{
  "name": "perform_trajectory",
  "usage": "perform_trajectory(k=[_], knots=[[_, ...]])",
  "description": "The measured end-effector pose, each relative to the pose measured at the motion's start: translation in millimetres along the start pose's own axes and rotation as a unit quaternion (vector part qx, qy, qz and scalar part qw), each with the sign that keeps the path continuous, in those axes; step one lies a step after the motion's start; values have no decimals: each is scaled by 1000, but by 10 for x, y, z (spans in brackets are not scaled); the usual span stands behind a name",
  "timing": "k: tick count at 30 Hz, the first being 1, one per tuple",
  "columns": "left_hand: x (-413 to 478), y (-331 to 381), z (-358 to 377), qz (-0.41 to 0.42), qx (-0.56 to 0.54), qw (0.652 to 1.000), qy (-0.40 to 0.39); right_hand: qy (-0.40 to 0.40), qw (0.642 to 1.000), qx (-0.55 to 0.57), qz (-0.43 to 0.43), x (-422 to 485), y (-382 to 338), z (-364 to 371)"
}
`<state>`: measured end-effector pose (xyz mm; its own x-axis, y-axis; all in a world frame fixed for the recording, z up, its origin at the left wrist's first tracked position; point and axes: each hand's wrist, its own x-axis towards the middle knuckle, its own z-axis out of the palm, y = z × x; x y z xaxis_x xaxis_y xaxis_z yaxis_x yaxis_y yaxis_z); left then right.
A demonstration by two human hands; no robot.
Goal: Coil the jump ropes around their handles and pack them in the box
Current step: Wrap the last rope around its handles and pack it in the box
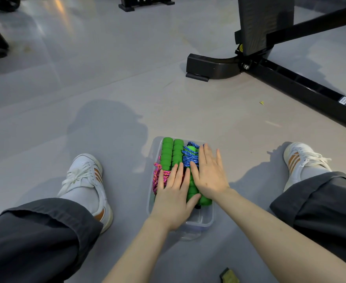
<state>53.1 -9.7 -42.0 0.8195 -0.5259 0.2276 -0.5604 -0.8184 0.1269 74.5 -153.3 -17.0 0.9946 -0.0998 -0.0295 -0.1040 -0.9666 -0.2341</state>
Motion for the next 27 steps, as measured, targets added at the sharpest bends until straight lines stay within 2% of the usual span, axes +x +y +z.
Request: perform_trajectory(k=[3, 7, 11, 13, 17, 19, 21, 24, 27], knots=[[14, 15, -3, 0, 4, 1000, 8, -11, 997, -75, 34, 47, -6, -18], [17, 27, -43, -15, -3, 1000, -11, -29, 994, -60, 88, 119, -140, -54], [8, 39, -31, -16, -14, 1000, -17, -17, 1000, -11, -7, 112, -93, -53], [25, 26, -49, -13, -27, 1000, -9, -38, 998, -14, -55, 137, -57, -78], [120, -127, -92, 24, -89, 996, 5, -36, 997, -28, -56, 189, -64, -56], [214, -186, -163, 9, -139, 990, -6, -10, 998, -8, -56, 197, -61, -28], [312, -216, -223, -11, -149, 988, -44, 6, 998, -4, -69, 196, -57, -7], [487, -242, -280, -21, -90, 987, -131, 1, 997, 0, -81, 190, -63, -14], [605, -278, -291, -37, -78, 975, -206, -6, 997, -9, -72, 178, -88, -18]])
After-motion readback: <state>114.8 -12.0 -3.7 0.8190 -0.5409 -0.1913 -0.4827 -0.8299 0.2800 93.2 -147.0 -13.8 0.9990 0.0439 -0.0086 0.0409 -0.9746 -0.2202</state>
